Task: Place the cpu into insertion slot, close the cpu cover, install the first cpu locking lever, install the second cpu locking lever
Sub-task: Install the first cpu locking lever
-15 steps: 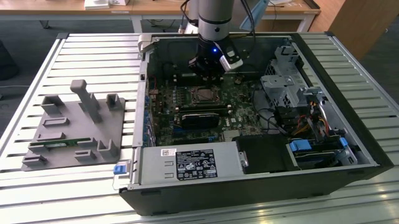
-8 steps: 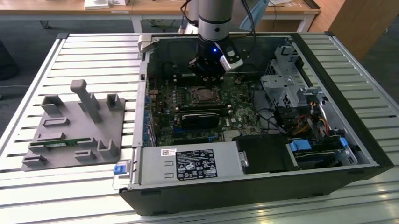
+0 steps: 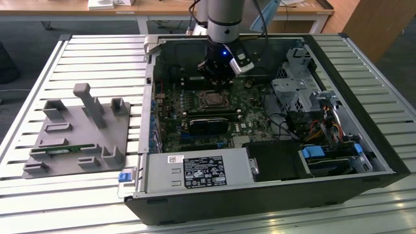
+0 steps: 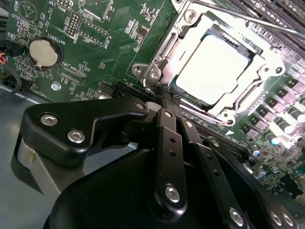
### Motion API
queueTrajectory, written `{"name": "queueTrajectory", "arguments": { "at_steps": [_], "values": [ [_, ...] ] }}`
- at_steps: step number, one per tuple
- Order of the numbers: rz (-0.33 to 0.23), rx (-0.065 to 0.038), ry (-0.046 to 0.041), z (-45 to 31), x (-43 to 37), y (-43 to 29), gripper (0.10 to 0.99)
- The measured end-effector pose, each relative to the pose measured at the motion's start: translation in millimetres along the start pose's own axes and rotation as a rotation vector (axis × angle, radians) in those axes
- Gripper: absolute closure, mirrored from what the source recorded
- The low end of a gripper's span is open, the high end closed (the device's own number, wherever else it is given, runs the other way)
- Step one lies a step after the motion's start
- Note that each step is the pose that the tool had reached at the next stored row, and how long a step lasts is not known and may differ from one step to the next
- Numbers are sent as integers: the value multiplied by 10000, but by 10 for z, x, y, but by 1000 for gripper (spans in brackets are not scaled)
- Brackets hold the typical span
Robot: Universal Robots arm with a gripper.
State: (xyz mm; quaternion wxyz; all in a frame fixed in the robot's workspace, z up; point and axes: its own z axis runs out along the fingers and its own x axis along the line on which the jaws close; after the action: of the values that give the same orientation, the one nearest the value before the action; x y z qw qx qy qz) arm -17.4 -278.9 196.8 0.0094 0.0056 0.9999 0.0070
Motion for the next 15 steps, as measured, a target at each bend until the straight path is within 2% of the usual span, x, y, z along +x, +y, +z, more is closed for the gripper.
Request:
{"name": "queueTrajectory", "arguments": {
  "at_steps": [1, 4, 10, 12, 15],
  "values": [
    [1, -45, 1, 0, 0, 1, 980],
    [3, -75, -5, -13, -1, 4, 980],
    [2, -64, 0, -163, -3, 4, 980],
    [0, -64, 0, -167, -4, -2, 980],
    [2, -64, 0, -167, -4, -48, 980]
  ]
}}
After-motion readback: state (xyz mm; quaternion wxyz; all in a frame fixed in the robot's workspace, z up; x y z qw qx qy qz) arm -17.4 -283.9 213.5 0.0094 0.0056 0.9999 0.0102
